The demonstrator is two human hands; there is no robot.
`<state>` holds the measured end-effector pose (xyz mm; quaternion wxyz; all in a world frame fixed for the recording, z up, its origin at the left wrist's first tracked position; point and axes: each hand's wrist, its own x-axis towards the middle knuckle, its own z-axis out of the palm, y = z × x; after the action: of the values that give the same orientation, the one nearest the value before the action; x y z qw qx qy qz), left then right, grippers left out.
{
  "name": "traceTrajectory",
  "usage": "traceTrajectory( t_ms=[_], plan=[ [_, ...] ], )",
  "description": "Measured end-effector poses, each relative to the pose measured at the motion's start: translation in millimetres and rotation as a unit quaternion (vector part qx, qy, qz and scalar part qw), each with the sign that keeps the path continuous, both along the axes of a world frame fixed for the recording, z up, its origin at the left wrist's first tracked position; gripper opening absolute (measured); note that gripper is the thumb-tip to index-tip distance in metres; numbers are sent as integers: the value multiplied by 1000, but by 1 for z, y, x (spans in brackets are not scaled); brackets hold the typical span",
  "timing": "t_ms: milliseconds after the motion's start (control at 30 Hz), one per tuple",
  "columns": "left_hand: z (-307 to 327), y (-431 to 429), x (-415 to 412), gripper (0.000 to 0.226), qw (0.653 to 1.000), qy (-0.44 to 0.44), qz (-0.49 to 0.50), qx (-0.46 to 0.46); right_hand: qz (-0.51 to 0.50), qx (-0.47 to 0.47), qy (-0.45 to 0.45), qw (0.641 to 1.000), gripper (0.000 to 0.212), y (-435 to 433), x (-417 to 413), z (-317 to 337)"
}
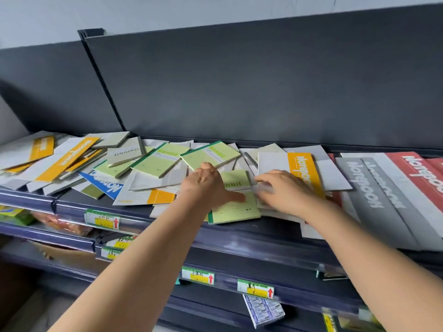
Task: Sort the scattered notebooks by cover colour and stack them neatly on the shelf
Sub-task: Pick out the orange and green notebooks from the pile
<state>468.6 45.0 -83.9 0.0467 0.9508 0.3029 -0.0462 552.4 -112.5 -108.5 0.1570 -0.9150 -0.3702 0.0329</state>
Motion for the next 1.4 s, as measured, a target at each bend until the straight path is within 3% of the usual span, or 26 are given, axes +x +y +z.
traceTrajectory(
  t_ms=[100, 167, 333, 467, 600, 800, 1000, 1133, 1267, 1400],
  plan=[
    [-3, -10, -6, 122, 997, -27, 43, -64, 54, -20, -14, 998, 40, 10, -13, -3],
    [-7, -5, -6, 113, 984, -79, 83, -134, 45, -23, -27, 998, 41, 10, -16, -4],
    [-17, 16, -4, 47, 951, -179, 88, -236, 11, -9, 0, 1000, 46, 10, -20, 6],
    [6, 45, 6, 14, 953, -248, 58, -162, -4, 8, -17, 1000, 43, 24, -19, 11],
    [27, 77, 26, 11, 960, -246, 19, -131, -13, 28, -5, 1000, 35, 47, -15, 14],
    [4, 123, 65, 30, 973, -182, -16, -140, -34, 29, 25, 999, 39, 84, -4, 6],
    [-14, 145, 87, 41, 989, -133, -46, -54, -82, 31, 17, 996, 44, 116, 1, -4],
    [-9, 146, 91, 55, 986, -131, -44, -97, -120, 13, -11, 993, 38, 126, 4, -8],
    [-5, 149, 88, 43, 964, -149, -76, -206, -158, 40, 19, 986, 36, 128, 3, -4],
    [0, 165, 73, 33, 968, -152, -75, -183, -131, 43, 26, 990, 38, 146, -2, 4]
  ],
)
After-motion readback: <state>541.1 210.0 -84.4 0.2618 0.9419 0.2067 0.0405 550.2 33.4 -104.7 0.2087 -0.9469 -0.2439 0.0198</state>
